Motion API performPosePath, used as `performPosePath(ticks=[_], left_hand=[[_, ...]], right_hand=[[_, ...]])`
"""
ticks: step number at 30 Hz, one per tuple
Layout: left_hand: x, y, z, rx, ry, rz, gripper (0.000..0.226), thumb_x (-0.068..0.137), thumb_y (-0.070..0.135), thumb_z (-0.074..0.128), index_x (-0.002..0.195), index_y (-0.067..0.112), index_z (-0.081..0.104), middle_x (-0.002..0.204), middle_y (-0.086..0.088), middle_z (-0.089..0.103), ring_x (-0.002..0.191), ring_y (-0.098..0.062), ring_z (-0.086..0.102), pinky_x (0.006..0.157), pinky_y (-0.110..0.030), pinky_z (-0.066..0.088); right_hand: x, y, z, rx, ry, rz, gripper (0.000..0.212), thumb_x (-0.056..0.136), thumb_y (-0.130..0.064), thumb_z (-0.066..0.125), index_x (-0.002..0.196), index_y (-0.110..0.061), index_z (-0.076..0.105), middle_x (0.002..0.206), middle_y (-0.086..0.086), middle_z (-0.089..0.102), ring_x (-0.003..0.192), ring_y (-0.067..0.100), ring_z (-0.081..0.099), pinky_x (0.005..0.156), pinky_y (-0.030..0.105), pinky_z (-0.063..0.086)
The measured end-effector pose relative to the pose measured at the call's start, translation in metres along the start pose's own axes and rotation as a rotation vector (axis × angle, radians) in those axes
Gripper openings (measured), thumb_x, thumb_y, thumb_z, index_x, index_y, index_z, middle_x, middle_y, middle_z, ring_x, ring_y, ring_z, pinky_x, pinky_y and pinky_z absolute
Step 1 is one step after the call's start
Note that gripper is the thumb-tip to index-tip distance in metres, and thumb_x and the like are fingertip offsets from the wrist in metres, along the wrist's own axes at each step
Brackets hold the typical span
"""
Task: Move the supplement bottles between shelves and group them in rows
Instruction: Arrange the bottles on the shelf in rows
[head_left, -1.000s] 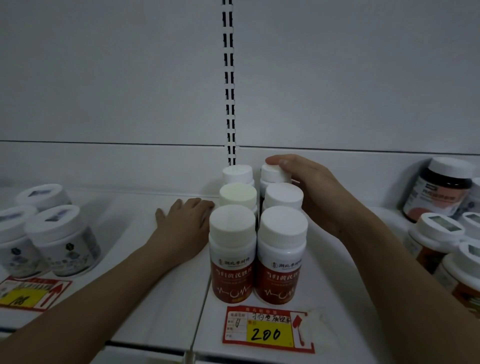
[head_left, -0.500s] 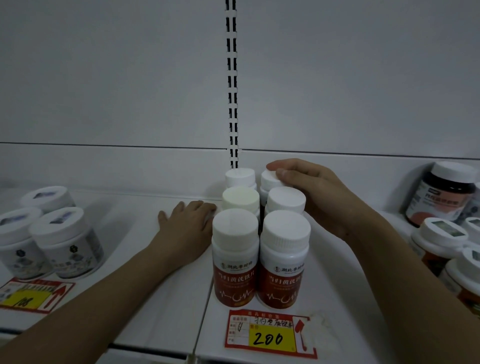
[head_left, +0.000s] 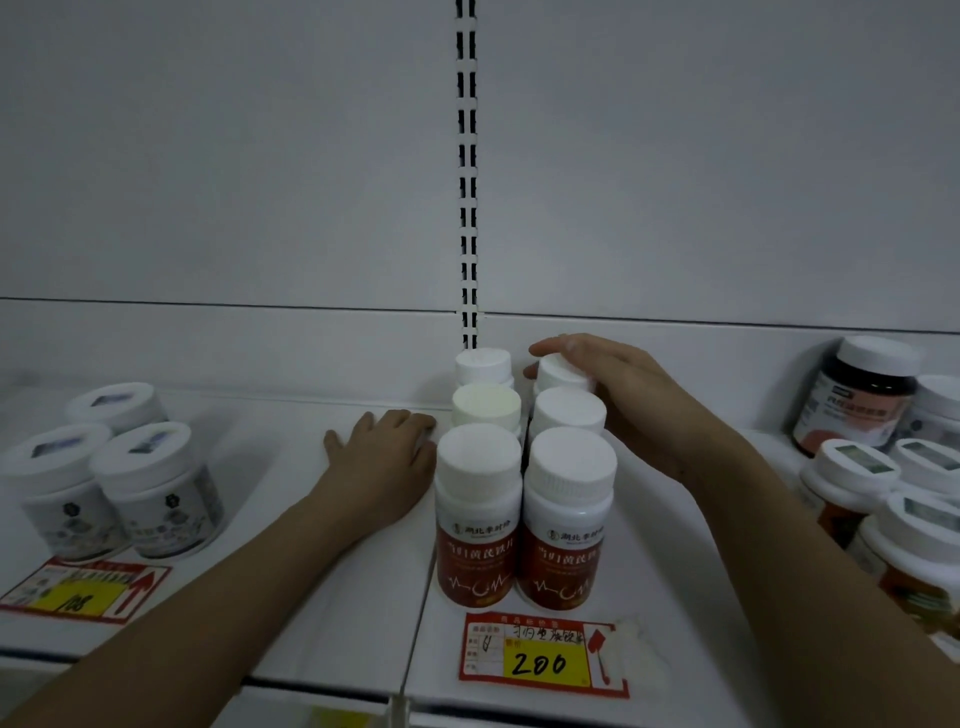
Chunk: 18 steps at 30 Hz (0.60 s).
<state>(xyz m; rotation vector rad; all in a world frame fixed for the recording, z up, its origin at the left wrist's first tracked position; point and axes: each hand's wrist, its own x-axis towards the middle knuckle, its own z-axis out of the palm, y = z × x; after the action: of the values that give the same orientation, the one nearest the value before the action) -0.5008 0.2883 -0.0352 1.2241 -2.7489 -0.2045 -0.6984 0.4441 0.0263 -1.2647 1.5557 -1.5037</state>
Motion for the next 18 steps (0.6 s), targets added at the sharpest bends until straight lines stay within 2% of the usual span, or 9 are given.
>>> performPosePath(ticks=[2,4,6,9,11,13,16,18], left_hand=[[0.001,-0.002,0.002,-0.013,0.007,0.000,0.050,0.098,0.045,0.042,0.145,0.029,0.033,0.154,0.001,0.032,0.143,-0.029,0.024,0.112,-0.064,0.014],[0.003,-0.002,0.006,-0.026,0.019,-0.011,0.050,0.097,0.047,0.042,0.144,0.031,0.034,0.152,0.001,0.035,0.141,-0.029,0.027,0.111,-0.064,0.014],[-0.001,0.000,0.002,-0.032,0.039,-0.017,0.048,0.096,0.047,0.041,0.142,0.033,0.037,0.150,0.001,0.038,0.138,-0.029,0.032,0.110,-0.064,0.015],[-0.015,0.007,-0.009,-0.074,0.027,-0.039,0.045,0.097,0.044,0.036,0.140,0.033,0.042,0.146,0.000,0.044,0.134,-0.030,0.037,0.110,-0.062,0.017],[-0.023,0.006,-0.021,-0.190,0.060,-0.041,0.042,0.097,0.040,0.036,0.136,0.029,0.049,0.139,-0.003,0.052,0.127,-0.027,0.046,0.110,-0.053,0.028],[-0.026,0.002,-0.038,-0.354,0.139,-0.013,0.038,0.098,0.034,0.042,0.132,0.020,0.054,0.134,-0.007,0.058,0.119,-0.025,0.054,0.101,-0.037,0.041],[-0.032,0.005,-0.079,-0.442,0.279,0.073,0.034,0.098,0.030,0.047,0.127,0.016,0.058,0.130,-0.007,0.060,0.114,-0.023,0.057,0.090,-0.029,0.043],[-0.038,0.019,-0.110,-0.452,0.326,0.149,0.031,0.098,0.031,0.048,0.125,0.019,0.059,0.128,-0.005,0.060,0.112,-0.022,0.057,0.087,-0.029,0.042]], right_hand=[[-0.001,-0.002,0.002,-0.026,0.020,0.009,0.037,0.097,-0.054,0.045,0.109,-0.032,0.073,0.110,-0.007,0.074,0.103,0.012,0.069,0.090,0.034,0.054],[0.000,-0.001,0.003,-0.044,0.069,0.041,0.048,0.095,-0.063,0.039,0.108,-0.033,0.073,0.109,-0.010,0.074,0.102,0.008,0.069,0.086,0.031,0.054],[-0.002,-0.005,0.005,-0.037,0.141,0.048,0.054,0.096,-0.064,0.033,0.108,-0.030,0.073,0.105,-0.012,0.075,0.097,0.005,0.069,0.078,0.026,0.052],[-0.010,-0.015,0.012,0.013,0.272,0.051,0.056,0.101,-0.056,0.028,0.108,-0.021,0.071,0.104,-0.005,0.076,0.098,0.013,0.068,0.073,0.026,0.050],[-0.015,-0.023,0.016,0.006,0.366,0.039,0.050,0.104,-0.048,0.030,0.105,-0.017,0.069,0.108,0.003,0.073,0.097,0.018,0.067,0.070,0.027,0.050],[-0.025,-0.035,0.016,-0.086,0.419,-0.015,0.038,0.103,-0.042,0.038,0.102,-0.018,0.069,0.107,0.005,0.072,0.094,0.018,0.067,0.072,0.028,0.053],[-0.047,-0.062,0.009,-0.326,0.433,-0.123,0.023,0.100,-0.034,0.048,0.100,-0.023,0.068,0.101,-0.002,0.072,0.090,0.014,0.067,0.076,0.029,0.055],[-0.065,-0.083,0.003,-0.450,0.435,-0.140,0.019,0.098,-0.033,0.052,0.099,-0.022,0.068,0.095,-0.005,0.071,0.085,0.011,0.067,0.072,0.027,0.053]])
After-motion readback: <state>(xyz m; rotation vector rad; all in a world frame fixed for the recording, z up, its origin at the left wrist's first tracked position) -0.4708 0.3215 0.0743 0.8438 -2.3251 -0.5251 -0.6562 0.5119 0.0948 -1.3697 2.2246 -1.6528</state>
